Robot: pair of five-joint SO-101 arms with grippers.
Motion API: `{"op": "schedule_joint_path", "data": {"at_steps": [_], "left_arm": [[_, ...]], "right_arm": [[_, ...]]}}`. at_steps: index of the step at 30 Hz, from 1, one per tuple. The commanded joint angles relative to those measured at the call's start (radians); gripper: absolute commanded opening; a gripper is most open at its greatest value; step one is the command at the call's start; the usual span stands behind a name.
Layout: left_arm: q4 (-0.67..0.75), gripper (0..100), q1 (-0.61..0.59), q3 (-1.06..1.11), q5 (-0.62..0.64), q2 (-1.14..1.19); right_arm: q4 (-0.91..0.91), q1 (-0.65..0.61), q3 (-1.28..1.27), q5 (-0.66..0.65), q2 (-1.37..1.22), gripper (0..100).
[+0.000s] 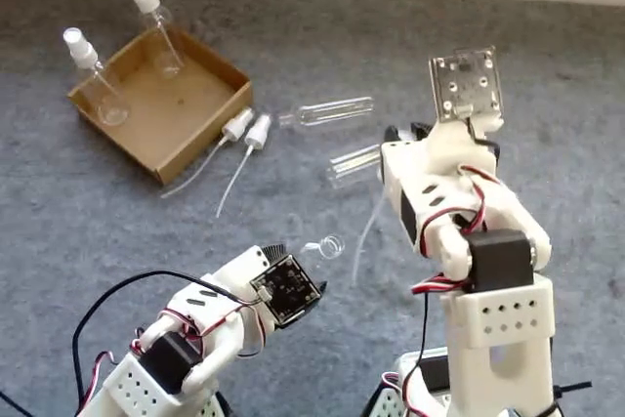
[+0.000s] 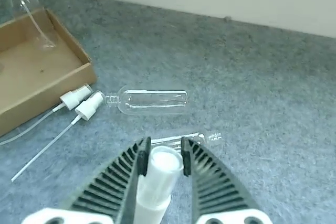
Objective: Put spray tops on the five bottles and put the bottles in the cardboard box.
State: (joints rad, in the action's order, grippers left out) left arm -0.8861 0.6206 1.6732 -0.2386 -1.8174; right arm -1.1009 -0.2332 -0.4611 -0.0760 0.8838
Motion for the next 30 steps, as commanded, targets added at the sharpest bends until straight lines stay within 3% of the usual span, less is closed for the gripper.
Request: {"op": "schedule_joint_path", "data": {"at_steps": [1, 9, 21, 30], "left_arm": [[0.020, 9, 0.004, 0.019, -0.009, -0.010], [0.018, 9, 0.008, 0.019, -0.009, -0.010], [0.018, 9, -0.002, 0.019, -0.011, -0.010], [0.017, 9, -0.082, 0.019, -0.011, -0.010]], "right_arm": [[0.113, -0.012, -0.056, 0.014, 0.085, 3.7], [0.214, -0.010, -0.108, 0.189, 0.168, 3.7], [0.211, -0.004, -0.104, 0.138, 0.280, 3.7], [0.163, -0.005, -0.110, 0.140, 0.429, 3.7]]}}
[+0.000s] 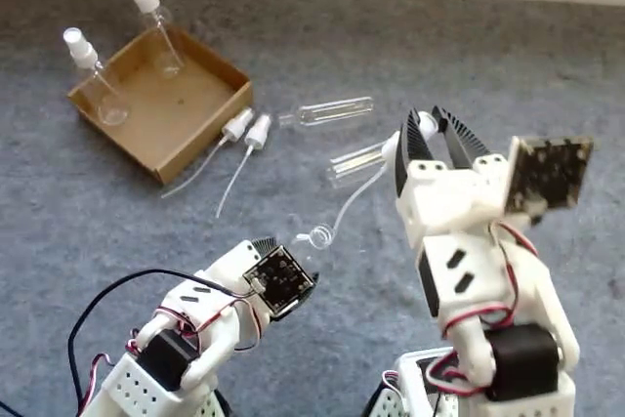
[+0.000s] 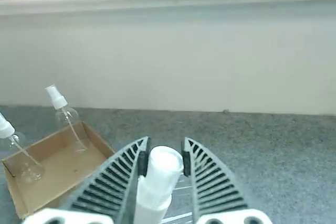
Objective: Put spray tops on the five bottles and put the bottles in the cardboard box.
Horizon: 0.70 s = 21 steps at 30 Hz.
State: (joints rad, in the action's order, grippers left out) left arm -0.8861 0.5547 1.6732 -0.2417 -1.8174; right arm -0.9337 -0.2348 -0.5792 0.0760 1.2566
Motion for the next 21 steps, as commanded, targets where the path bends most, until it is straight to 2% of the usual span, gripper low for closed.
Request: {"op": "schedule_joint_path", "data": {"at_steps": [1, 11, 21], "left_arm": [[0.017, 9, -0.018, 0.019, -0.008, -0.010], [0.017, 9, -0.015, 0.019, -0.008, -0.010], [0.021, 9, -0.013, 0.019, -0.008, -0.010]], "right_arm": [[-0.004, -0.004, 0.008, -0.012, 0.068, 3.7], [-0.004, -0.010, 0.004, -0.012, 0.119, 3.7], [0.004, -0.010, -0.114, -0.012, 0.122, 3.7]]}}
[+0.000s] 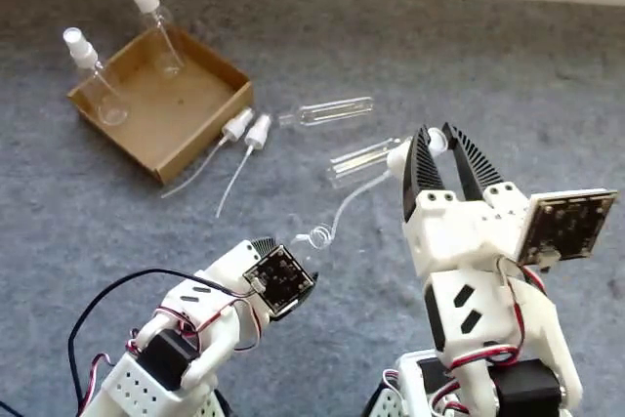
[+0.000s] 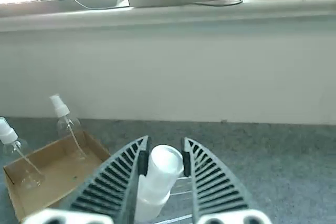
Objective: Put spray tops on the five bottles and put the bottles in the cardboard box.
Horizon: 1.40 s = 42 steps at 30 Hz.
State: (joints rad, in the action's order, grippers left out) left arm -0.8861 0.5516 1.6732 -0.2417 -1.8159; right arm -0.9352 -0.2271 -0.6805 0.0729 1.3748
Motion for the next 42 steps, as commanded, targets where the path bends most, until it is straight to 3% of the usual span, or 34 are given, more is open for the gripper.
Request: {"op": "schedule_joint_path", "data": {"at_steps": [1, 12, 32, 37, 42], "left_arm": [[0.021, 9, -0.010, 0.019, -0.008, -0.012], [0.018, 9, -0.008, 0.019, -0.008, -0.012], [0.025, 9, -0.015, 0.015, -0.008, -0.012], [0.114, 9, -0.016, 0.019, -0.006, -0.012], [0.150, 9, -0.013, 0.016, -0.006, -0.012]], "right_arm": [[0.005, -0.019, -0.019, -0.009, 0.004, 3.7], [0.005, -0.124, -0.022, -0.009, 0.004, 3.7], [-0.004, -0.127, -0.022, -0.011, 0.005, 3.7], [-0.076, -0.134, -0.030, -0.009, 0.005, 3.7], [-0.176, -0.260, -0.044, -0.012, 0.005, 3.8]]}}
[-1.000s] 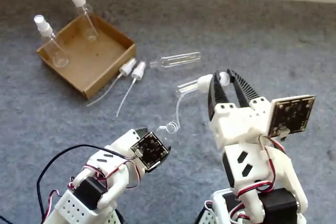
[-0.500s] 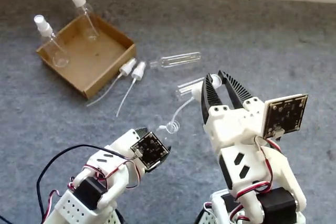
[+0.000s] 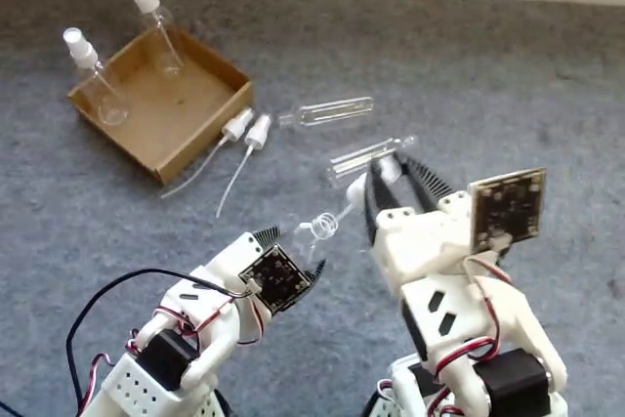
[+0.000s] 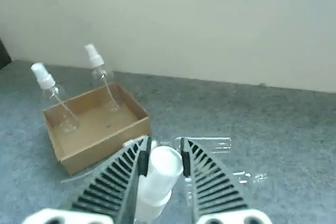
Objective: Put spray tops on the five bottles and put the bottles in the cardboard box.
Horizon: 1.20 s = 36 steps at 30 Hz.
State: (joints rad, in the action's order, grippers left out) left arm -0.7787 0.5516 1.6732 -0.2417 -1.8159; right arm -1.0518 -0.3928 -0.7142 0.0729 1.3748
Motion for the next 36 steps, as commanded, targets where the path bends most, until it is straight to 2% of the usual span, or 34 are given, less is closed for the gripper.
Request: {"op": "schedule_joint_path", "data": {"at_steps": [1, 5, 11, 26, 32, 36], "left_arm": [[0.043, 9, -0.015, 0.015, -0.006, -0.012], [0.043, 9, -0.008, 0.015, -0.006, -0.012], [0.043, 9, -0.013, 0.013, -0.006, -0.012], [0.043, 9, -0.015, 0.013, -0.006, -0.012], [0.043, 9, -0.015, 0.015, -0.006, -0.012], [0.043, 9, -0.015, 0.016, -0.006, -0.012]], "right_arm": [[-0.064, -0.114, -0.022, -0.015, 0.005, 3.8], [-0.053, -0.162, -0.091, -0.015, 0.005, 4.0], [-0.007, -0.170, -0.174, -0.017, 0.005, 4.1], [-0.013, -0.171, -0.182, -0.018, 0.005, 4.3], [-0.013, -0.171, -0.182, -0.018, 0.005, 15.3], [-0.013, -0.171, -0.182, -0.018, 0.005, 16.3]]}}
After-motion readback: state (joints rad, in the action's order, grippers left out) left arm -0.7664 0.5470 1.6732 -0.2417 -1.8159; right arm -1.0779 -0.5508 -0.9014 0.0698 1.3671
